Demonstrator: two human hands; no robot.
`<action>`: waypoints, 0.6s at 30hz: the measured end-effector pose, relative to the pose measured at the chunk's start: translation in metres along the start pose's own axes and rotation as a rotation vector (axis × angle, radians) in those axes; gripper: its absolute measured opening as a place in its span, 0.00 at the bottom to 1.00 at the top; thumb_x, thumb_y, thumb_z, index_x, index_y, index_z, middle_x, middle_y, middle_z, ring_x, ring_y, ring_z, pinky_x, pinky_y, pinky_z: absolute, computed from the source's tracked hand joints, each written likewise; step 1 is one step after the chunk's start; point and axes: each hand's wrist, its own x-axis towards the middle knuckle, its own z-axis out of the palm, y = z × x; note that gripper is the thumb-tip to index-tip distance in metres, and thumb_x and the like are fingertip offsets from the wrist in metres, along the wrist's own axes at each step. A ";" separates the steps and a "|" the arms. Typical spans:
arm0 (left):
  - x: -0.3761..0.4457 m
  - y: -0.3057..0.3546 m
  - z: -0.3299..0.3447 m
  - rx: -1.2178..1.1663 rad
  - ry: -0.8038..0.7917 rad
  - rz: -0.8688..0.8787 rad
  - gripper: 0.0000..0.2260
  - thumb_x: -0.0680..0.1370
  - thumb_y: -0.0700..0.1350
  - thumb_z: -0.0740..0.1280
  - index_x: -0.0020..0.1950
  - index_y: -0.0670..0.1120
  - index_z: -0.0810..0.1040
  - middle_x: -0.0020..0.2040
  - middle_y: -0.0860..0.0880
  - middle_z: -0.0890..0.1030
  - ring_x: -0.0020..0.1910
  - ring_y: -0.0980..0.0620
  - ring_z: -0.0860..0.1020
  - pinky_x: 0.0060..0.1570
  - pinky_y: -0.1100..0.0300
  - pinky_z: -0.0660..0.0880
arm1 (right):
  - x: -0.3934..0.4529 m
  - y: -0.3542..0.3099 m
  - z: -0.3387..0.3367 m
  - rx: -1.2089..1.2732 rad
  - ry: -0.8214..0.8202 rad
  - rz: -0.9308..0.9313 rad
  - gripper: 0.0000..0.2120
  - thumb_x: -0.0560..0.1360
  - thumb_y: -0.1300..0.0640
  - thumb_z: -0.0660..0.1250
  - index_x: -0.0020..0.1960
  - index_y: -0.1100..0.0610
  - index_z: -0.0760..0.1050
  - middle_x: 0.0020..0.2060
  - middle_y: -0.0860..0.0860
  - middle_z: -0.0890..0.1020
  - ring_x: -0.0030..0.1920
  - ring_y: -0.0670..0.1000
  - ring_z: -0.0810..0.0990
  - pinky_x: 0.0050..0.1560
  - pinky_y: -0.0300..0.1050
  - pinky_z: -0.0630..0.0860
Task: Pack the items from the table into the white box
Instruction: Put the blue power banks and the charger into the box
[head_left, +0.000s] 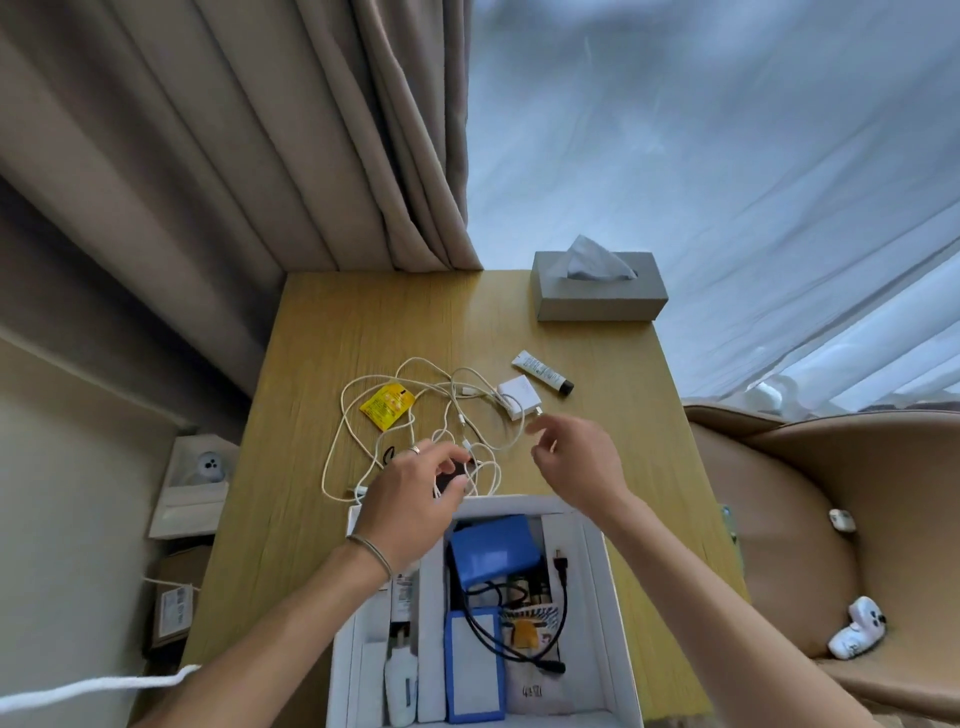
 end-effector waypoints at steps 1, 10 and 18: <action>0.005 0.000 0.000 -0.004 -0.012 -0.015 0.07 0.78 0.47 0.67 0.55 0.54 0.80 0.49 0.56 0.81 0.47 0.57 0.79 0.45 0.59 0.79 | 0.011 0.005 0.003 -0.067 -0.007 0.022 0.16 0.75 0.61 0.65 0.60 0.50 0.81 0.47 0.47 0.85 0.43 0.48 0.82 0.44 0.47 0.82; 0.049 0.011 0.010 -0.003 0.010 -0.150 0.07 0.78 0.46 0.66 0.55 0.56 0.79 0.48 0.56 0.80 0.49 0.59 0.78 0.49 0.56 0.79 | 0.114 0.047 0.046 -0.357 -0.161 0.008 0.26 0.75 0.55 0.67 0.72 0.50 0.66 0.64 0.56 0.74 0.52 0.57 0.80 0.42 0.49 0.77; 0.057 0.021 0.018 0.027 0.010 -0.147 0.08 0.79 0.47 0.65 0.56 0.55 0.79 0.50 0.56 0.80 0.50 0.58 0.78 0.50 0.56 0.79 | 0.147 0.065 0.079 -0.473 -0.126 -0.137 0.27 0.75 0.43 0.66 0.70 0.51 0.65 0.56 0.57 0.79 0.46 0.59 0.82 0.34 0.47 0.69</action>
